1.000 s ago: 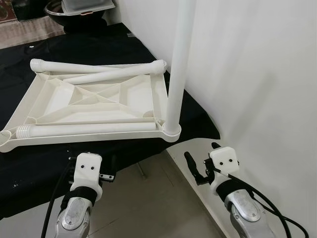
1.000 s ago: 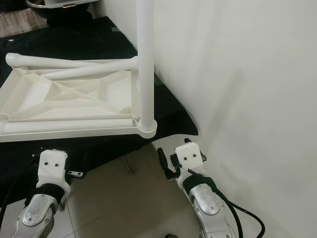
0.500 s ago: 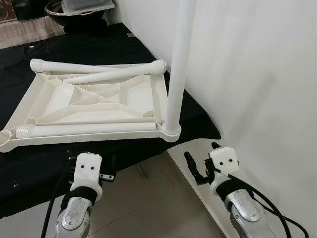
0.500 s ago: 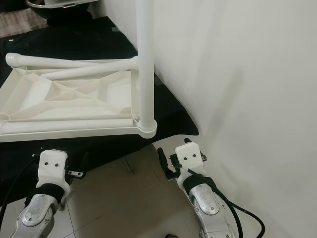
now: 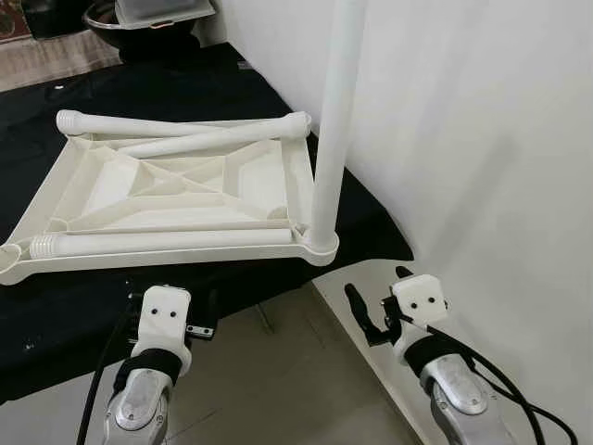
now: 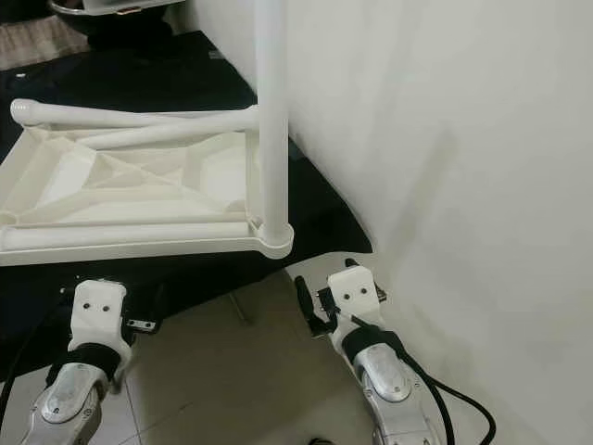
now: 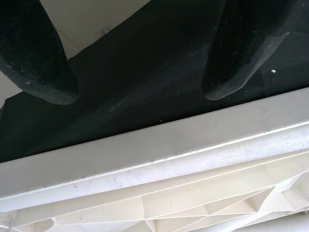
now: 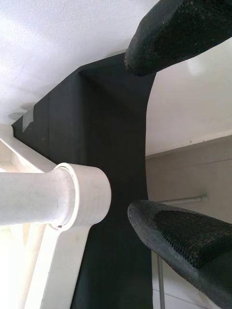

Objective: Building children table

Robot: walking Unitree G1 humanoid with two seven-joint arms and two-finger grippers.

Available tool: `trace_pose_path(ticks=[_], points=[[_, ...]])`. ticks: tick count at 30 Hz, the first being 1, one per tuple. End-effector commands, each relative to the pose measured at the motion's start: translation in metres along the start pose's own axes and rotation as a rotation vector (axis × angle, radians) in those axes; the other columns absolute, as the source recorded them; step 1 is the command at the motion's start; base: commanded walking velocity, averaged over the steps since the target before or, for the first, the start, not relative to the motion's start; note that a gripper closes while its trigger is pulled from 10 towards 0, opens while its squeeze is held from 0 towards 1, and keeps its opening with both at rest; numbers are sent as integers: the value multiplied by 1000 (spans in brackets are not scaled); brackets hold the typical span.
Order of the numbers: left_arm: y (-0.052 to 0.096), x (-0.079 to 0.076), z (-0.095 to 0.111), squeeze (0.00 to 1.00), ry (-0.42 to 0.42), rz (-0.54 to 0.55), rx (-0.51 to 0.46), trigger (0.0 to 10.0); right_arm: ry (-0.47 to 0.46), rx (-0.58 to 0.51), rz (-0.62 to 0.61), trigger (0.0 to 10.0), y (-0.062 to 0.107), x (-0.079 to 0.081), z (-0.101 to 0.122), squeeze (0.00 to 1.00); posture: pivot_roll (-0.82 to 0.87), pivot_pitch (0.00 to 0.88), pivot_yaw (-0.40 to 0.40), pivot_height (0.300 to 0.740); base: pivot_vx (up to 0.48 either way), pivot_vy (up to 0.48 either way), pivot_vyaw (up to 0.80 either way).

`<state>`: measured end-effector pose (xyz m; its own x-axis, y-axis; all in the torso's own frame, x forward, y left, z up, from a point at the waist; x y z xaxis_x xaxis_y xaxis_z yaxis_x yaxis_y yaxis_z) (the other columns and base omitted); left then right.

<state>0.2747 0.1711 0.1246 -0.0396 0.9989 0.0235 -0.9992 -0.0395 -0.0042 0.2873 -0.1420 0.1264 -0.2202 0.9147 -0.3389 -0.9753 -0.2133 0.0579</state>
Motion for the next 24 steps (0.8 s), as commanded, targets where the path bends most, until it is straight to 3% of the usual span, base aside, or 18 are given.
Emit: trace_pose_path(ticks=[1, 24], points=[[-19, -15, -14, 0, -56, -34, 107, 10000, -128, 53, 2, 10000, -13, 5, -10, 0, -64, 123, -6, 740, 0, 0, 0], [-20, -14, -12, 0, -52, -33, 107, 10000, -140, 44, -1, 10000, -14, 4, -8, 0, -61, 141, -6, 740, 0, 0, 0]])
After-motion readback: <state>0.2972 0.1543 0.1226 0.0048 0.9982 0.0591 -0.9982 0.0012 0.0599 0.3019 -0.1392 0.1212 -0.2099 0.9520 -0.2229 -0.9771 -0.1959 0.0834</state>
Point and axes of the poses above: a point about 5 cm out from each wrist's last joint towards the gripper, its own y axis pointing back from the gripper into the wrist, its own z axis along the axis of the wrist's last joint, x = y × z, the point moved 5 cm from there along -y, pointing out of the wrist towards the gripper, and after that the axes turned 8 degrees about y, right-handed, at the moved point
